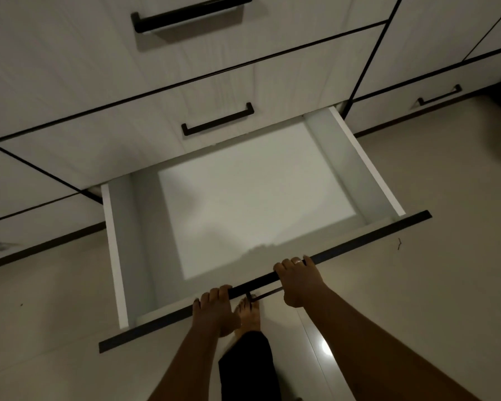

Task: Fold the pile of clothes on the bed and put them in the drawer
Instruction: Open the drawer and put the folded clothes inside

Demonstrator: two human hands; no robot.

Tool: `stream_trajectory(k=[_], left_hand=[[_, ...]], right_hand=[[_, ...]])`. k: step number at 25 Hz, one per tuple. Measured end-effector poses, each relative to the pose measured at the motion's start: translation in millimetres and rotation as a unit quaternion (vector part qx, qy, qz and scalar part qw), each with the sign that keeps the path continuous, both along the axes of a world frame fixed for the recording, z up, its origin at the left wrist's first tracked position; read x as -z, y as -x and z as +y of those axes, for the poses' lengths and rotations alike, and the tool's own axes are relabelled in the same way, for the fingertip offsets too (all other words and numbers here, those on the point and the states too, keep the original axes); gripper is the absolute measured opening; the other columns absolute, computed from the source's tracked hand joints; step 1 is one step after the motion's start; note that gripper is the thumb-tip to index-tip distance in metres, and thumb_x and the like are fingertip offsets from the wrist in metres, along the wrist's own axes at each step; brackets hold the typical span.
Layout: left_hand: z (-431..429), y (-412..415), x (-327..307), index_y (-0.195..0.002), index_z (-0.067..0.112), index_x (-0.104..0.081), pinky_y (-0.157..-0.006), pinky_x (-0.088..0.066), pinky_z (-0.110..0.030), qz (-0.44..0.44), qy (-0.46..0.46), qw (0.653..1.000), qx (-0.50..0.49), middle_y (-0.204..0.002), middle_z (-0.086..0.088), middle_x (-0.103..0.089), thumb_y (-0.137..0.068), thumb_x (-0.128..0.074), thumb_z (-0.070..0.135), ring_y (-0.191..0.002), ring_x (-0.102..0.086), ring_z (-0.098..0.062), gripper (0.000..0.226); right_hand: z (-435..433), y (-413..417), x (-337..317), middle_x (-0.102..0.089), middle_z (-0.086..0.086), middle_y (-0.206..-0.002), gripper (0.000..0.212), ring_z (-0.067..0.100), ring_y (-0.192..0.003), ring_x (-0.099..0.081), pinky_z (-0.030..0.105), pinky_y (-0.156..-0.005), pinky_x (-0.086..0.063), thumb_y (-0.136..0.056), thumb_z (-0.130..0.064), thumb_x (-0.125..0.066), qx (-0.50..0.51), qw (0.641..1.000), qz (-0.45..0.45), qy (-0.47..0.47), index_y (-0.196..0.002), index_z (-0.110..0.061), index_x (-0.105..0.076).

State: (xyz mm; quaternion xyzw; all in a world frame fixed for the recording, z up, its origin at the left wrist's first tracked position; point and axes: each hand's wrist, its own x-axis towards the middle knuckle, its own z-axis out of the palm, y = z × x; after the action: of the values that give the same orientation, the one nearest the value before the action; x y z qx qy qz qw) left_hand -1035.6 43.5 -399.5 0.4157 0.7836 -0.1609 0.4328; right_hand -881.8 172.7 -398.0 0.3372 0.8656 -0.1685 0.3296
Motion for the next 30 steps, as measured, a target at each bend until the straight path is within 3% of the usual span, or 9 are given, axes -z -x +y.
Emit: stream_trajectory(k=[7,11,18,24,27,30], left_hand=[[1,1,-17,-0.153,0.020,-0.004,-0.118,-0.013,-0.051,-0.041,0.042,0.998,0.001,-0.160,-0.005,-0.007,-0.093,-0.052,0.042,-0.146,-0.010,-0.026,0.080],[19,-16,-39,-0.153,0.024,0.002,-0.117,-0.018,-0.052,0.033,-0.127,0.991,0.002,-0.161,-0.003,0.007,-0.095,-0.050,0.043,-0.148,0.000,-0.025,0.080],[87,-20,-90,-0.153,0.027,0.000,-0.117,-0.020,-0.050,0.064,-0.169,0.979,0.098,-0.161,-0.003,0.008,-0.096,-0.046,0.043,-0.148,0.000,-0.026,0.075],[140,-70,-128,-0.153,0.028,-0.006,-0.114,-0.027,-0.044,0.047,-0.204,0.964,0.164,-0.161,-0.005,0.000,-0.100,-0.038,0.043,-0.147,-0.008,-0.025,0.064],[152,-136,-140,-0.152,0.027,-0.012,-0.112,-0.028,-0.043,-0.009,-0.204,0.963,0.174,-0.161,-0.004,-0.003,-0.101,-0.038,0.040,-0.146,-0.009,-0.027,0.059],[139,-241,-152,-0.152,0.027,-0.015,-0.114,-0.024,-0.042,-0.077,-0.196,0.950,0.232,-0.161,-0.004,-0.004,-0.101,-0.040,0.031,-0.145,-0.012,-0.028,0.057]], right_hand=[[-1,1,-11,-0.041,0.006,-0.142,0.054,0.027,-0.136,-0.034,0.049,-0.115,-0.020,-0.090,-0.021,-0.051,0.025,0.998,-0.027,0.043,-0.141,-0.017,-0.035],[9,9,-19,-0.042,0.004,-0.144,0.049,0.026,-0.135,-0.037,0.050,-0.114,-0.020,-0.096,-0.029,-0.046,0.049,0.995,-0.045,0.069,-0.143,-0.021,-0.037],[31,10,-74,-0.005,-0.002,-0.162,0.059,0.020,-0.149,-0.001,0.054,-0.117,0.000,-0.101,-0.033,-0.038,0.198,0.978,0.036,0.049,-0.153,-0.025,-0.012],[69,-36,-128,-0.002,-0.001,-0.162,0.058,0.019,-0.149,0.004,0.054,-0.115,0.007,-0.102,-0.030,-0.037,0.354,0.927,0.121,0.001,-0.154,-0.028,-0.011],[64,-112,-146,-0.002,-0.001,-0.162,0.060,0.021,-0.149,0.003,0.054,-0.115,0.007,-0.101,-0.026,-0.039,0.419,0.899,0.124,-0.035,-0.153,-0.028,-0.009],[26,-222,-161,-0.003,0.000,-0.162,0.064,0.022,-0.148,0.004,0.055,-0.114,0.009,-0.099,-0.019,-0.041,0.512,0.848,0.106,-0.086,-0.153,-0.029,-0.009]])
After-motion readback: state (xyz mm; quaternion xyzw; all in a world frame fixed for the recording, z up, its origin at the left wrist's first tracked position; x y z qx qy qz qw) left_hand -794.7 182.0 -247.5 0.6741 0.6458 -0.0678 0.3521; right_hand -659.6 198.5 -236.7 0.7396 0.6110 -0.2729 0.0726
